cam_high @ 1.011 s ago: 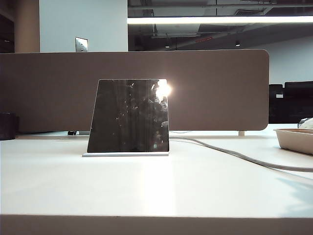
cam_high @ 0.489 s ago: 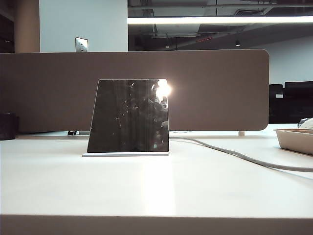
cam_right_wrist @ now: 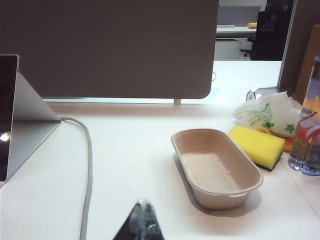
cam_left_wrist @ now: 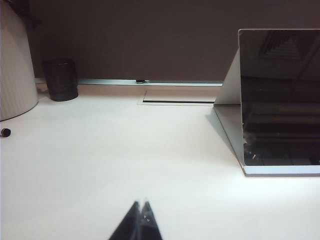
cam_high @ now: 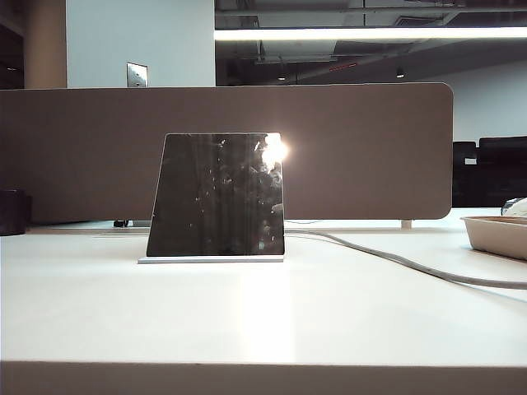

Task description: Push the base of the mirror on the table to move it forward for a short distance.

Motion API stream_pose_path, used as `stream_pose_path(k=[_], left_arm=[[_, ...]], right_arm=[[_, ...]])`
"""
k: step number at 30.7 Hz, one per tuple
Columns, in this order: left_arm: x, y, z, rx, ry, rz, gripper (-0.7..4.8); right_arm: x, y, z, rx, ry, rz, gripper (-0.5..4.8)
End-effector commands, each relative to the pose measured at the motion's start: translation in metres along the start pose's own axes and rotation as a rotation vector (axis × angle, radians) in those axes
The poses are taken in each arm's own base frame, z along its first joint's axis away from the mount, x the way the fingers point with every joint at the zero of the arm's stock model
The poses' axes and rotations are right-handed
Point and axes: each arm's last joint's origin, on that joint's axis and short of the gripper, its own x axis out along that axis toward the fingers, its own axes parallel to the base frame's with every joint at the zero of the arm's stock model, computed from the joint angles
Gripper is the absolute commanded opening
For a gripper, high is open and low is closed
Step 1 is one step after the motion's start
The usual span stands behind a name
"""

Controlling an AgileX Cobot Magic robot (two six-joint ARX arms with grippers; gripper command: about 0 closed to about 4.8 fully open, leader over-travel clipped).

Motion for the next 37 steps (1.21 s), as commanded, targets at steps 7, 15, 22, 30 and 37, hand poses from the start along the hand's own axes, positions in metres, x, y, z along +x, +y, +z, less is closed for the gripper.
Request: stream_pose_path(k=[7,15,22,30,37], left_arm=[[0.0,0.0,0.001,0.004,-0.01,-0.004,-0.01],[0.0,0.0,0.001,0.004,-0.01,-0.003,-0.01],[0.0,0.0,0.001,0.004,-0.009,-0.003,-0.01],[0.0,0.0,0.001,0.004,-0.009,-0.003,-0.01],[0.0,0.0,0.001,0.004,-0.009,-0.003,-0.01]], right_arm=[[-0.004,0.0,-0.014,0.022,-0.05,0.033,-0.05],[-0.004,0.001,-0.014,0.011,-0.059,0.035,-0.05],[-0.004,0.001,-0.014,0.012,-0.059,0.038,-0.05],[-0.004,0.0,-0.014,0.011,-0.059,0.026,-0.05],[-0.004,-0.003,-0.014,0.008,-0.06,-0.002,-0.05]])
